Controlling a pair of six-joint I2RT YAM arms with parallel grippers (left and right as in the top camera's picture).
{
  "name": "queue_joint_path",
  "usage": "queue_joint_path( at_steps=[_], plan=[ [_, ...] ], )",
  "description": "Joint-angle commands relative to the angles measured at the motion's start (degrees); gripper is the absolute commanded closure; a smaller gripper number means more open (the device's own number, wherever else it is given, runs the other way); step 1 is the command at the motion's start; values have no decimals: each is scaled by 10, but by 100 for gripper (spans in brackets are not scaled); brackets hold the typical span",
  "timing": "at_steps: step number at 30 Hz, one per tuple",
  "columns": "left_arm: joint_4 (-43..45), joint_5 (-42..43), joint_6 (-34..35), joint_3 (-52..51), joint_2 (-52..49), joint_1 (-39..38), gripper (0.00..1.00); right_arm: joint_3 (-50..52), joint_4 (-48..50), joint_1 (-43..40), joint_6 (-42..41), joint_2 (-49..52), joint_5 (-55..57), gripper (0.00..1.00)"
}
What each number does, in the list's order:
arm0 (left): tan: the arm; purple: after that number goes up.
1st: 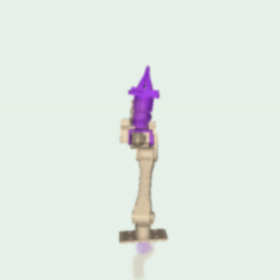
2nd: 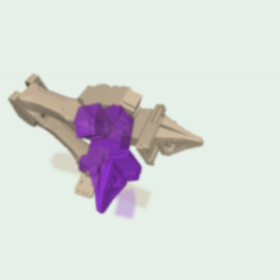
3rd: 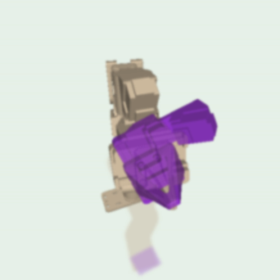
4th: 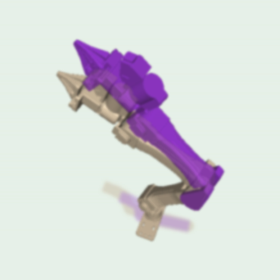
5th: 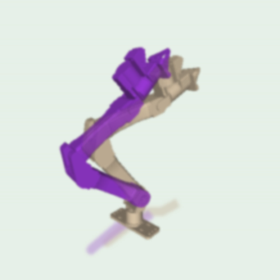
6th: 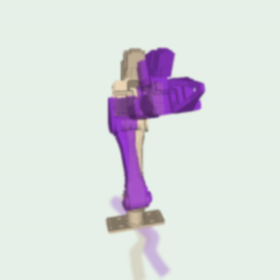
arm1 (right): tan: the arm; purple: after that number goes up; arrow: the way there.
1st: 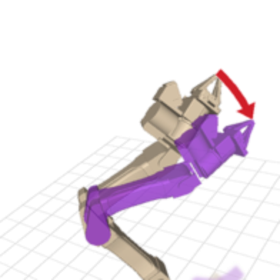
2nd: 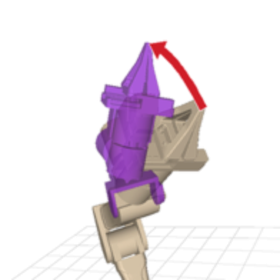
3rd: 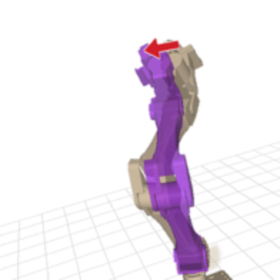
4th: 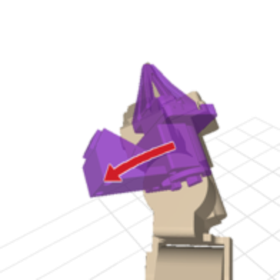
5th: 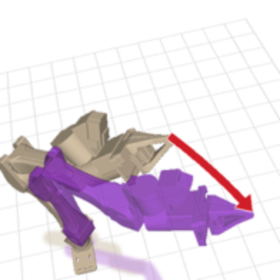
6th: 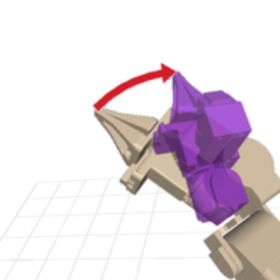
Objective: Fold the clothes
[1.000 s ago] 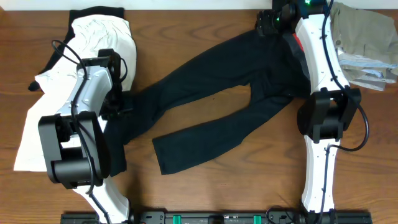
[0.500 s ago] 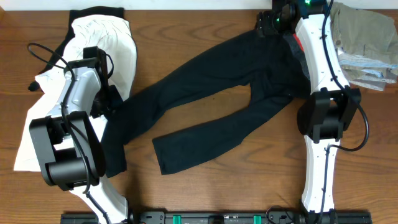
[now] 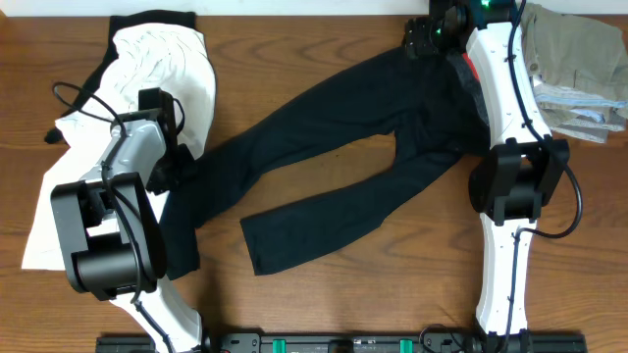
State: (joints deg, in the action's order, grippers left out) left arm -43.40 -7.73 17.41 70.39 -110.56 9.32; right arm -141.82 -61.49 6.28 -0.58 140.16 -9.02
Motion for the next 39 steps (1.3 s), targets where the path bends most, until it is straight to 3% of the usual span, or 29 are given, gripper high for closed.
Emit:
queue_joint_path(
  at_steps=[1,5,8,19,29,39],
  plan=[
    [3,-9,5,-2,-7,9,70,-9,0,9,11,0,-2,28],
    [9,-9,5,-2,-7,12,87,-9,2,9,11,0,-2,28],
    [16,-9,5,-2,-7,12,94,-9,2,9,11,0,-2,28],
    [17,-9,2,58,-1,12,94,-9,6,9,10,0,-2,28],
    [-16,-10,-48,168,0,14,94,-9,7,9,10,0,-2,28],
    [2,-30,-47,175,0,64,94,-9,17,8,9,0,-2,27]
  ],
)
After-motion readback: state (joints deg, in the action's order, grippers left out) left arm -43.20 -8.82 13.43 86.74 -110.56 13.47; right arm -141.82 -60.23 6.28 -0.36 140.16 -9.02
